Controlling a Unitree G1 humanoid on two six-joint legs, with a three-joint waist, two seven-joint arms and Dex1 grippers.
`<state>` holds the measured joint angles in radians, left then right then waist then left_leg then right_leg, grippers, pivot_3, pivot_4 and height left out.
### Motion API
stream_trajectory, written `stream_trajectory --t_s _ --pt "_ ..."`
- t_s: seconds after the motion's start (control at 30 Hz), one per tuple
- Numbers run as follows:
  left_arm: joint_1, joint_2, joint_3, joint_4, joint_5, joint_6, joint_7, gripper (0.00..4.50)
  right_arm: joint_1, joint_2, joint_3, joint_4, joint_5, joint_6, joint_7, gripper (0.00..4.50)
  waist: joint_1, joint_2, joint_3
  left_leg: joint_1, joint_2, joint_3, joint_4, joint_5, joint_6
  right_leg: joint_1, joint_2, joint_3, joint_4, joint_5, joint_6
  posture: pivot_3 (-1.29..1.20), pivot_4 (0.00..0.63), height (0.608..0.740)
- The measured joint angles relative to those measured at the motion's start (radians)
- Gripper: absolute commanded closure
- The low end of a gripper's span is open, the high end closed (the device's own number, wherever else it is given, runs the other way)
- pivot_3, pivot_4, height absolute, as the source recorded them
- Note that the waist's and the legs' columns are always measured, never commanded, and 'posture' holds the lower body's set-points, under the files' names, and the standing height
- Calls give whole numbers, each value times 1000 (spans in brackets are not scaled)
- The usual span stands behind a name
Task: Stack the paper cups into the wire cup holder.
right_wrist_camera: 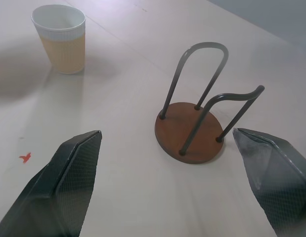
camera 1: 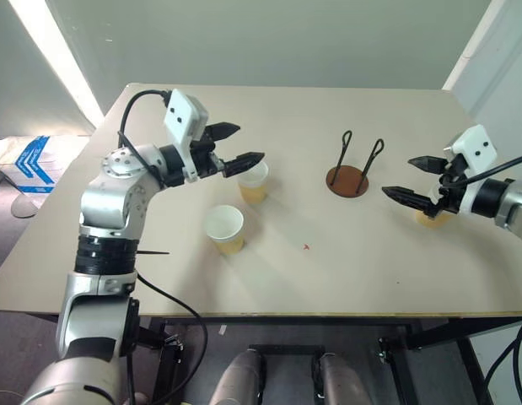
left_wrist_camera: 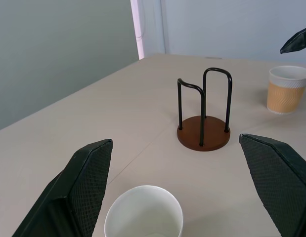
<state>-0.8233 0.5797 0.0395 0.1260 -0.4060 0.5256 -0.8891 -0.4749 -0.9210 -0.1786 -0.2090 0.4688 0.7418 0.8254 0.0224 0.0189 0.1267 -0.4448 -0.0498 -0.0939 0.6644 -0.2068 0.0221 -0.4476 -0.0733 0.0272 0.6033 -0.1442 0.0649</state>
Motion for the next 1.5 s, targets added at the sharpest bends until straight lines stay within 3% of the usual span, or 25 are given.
stream_trajectory --t_s 1.2,1.5 --pt "-40 -10 -27 57 17 -20 -86 0 -34 -25 45 34 -22 -2 52 4 1 0 0 -1 0 0 0 0 1 0 0 0 -2 1 2 0 150 740" --pt "-44 -11 -51 59 23 -22 -109 0 -128 76 85 193 -63 -21 13 4 -1 0 0 -1 0 0 0 0 1 0 0 0 -2 3 4 0 150 740"
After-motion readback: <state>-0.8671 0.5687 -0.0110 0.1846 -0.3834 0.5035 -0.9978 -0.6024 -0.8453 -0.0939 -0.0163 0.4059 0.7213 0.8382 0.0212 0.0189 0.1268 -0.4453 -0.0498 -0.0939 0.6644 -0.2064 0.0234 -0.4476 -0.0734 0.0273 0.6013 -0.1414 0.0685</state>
